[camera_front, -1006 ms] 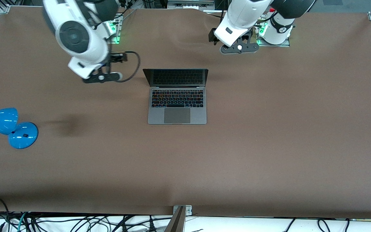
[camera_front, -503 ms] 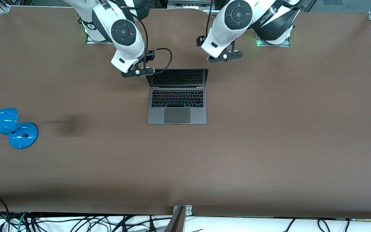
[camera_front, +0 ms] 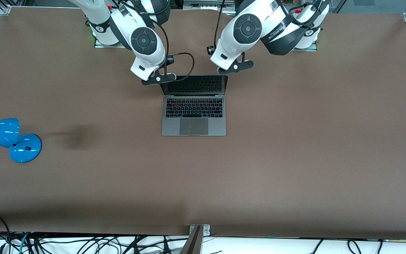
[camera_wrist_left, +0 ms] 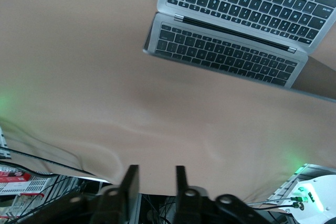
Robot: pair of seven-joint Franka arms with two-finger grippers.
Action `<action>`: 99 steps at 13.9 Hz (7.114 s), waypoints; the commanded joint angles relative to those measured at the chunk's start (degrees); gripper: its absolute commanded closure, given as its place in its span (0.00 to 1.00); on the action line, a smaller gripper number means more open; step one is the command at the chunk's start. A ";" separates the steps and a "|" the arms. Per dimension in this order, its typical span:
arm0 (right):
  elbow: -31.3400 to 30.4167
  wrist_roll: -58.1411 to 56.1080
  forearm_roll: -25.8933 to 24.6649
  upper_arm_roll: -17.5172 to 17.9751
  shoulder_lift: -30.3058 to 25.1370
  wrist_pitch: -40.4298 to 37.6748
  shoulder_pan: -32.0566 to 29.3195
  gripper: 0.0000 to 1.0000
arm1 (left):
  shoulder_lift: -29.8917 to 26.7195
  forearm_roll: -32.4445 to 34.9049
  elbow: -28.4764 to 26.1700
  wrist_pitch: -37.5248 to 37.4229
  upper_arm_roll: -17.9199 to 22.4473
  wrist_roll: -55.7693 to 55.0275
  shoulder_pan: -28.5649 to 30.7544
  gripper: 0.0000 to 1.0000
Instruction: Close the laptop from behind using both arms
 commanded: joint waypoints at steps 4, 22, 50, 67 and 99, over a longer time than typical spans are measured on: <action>0.54 0.05 0.42 0.17 1.41 5.43 -0.57 1.00 | 7.30 6.33 0.53 4.75 -0.05 -1.65 -0.54 1.00; 15.47 -0.57 -7.84 -2.56 17.92 9.75 -1.81 1.00 | 22.50 19.70 7.72 13.02 3.82 -3.58 -1.77 1.00; 26.90 -0.74 -10.66 -6.07 34.37 19.34 -1.81 0.00 | 35.35 23.13 17.23 24.09 21.04 -2.70 -15.66 1.00; 28.13 -21.55 -10.31 -8.34 19.62 3.60 -21.85 0.00 | 9.87 22.42 16.43 -1.29 20.34 10.20 -6.97 0.00; 21.28 -23.77 -9.08 -16.80 -11.16 -16.09 -21.49 0.00 | -22.24 19.87 4.03 -11.50 42.49 60.75 -0.72 0.00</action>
